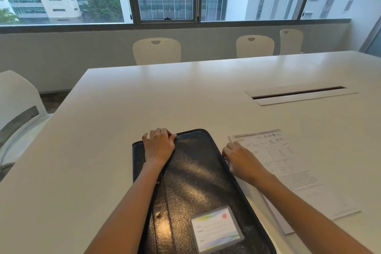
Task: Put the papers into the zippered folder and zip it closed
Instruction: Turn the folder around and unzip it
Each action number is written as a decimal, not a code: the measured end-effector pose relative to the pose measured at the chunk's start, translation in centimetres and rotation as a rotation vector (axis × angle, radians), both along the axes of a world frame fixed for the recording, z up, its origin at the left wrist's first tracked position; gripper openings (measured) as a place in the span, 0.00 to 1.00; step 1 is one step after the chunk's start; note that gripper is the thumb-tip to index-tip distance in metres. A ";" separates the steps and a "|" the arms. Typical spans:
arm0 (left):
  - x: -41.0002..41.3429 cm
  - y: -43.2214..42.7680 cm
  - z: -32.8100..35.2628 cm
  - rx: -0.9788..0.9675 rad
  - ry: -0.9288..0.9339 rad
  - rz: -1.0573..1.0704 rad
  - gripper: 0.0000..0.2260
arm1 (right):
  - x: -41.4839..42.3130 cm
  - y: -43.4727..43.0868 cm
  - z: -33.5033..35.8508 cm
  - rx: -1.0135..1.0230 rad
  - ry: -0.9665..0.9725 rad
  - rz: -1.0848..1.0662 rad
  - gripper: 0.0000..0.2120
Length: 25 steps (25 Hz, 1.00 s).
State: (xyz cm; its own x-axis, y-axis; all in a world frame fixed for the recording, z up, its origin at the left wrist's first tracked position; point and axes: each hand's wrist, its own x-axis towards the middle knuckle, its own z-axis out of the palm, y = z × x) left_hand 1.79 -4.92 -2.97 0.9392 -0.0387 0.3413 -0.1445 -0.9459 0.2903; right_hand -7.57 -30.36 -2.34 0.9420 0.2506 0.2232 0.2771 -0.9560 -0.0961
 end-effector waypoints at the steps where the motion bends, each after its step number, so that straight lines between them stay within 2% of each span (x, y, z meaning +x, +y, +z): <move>1: 0.0 0.0 -0.1 0.005 -0.005 0.001 0.16 | -1.4 -0.1 -0.1 0.008 0.001 0.000 0.04; 8: 0.1 0.1 -0.2 0.008 -0.006 -0.002 0.16 | -11.9 -1.8 0.1 0.110 0.087 -0.010 0.05; 12: -0.5 -0.4 0.5 0.101 -0.051 -0.029 0.15 | -15.9 -1.9 0.2 0.161 0.118 -0.031 0.05; 15: -3.2 -2.4 1.7 0.098 -0.063 -0.270 0.14 | -16.3 -1.7 0.0 0.238 0.106 -0.079 0.07; 17: -6.5 -4.7 1.8 0.051 0.020 -0.551 0.14 | -16.1 -1.7 -0.2 0.280 0.107 -0.107 0.07; 19: -10.0 -7.0 1.4 0.027 0.102 -0.736 0.16 | -16.0 -1.7 -0.4 0.316 0.095 -0.126 0.06; 21: -12.6 -8.7 1.0 0.033 0.152 -0.793 0.17 | -16.0 -1.6 -0.5 0.327 0.078 -0.141 0.05; 25: -14.1 -9.8 1.2 0.041 0.193 -0.781 0.15 | -15.9 -1.3 -0.7 0.313 0.033 -0.158 0.04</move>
State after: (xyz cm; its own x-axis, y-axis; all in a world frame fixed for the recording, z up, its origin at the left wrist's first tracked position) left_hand -12.34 -14.76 -1.80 0.6781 -0.7175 0.1594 -0.7192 -0.6031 0.3449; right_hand -23.49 -31.68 -3.07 0.9716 0.0254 0.2352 0.1200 -0.9098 -0.3974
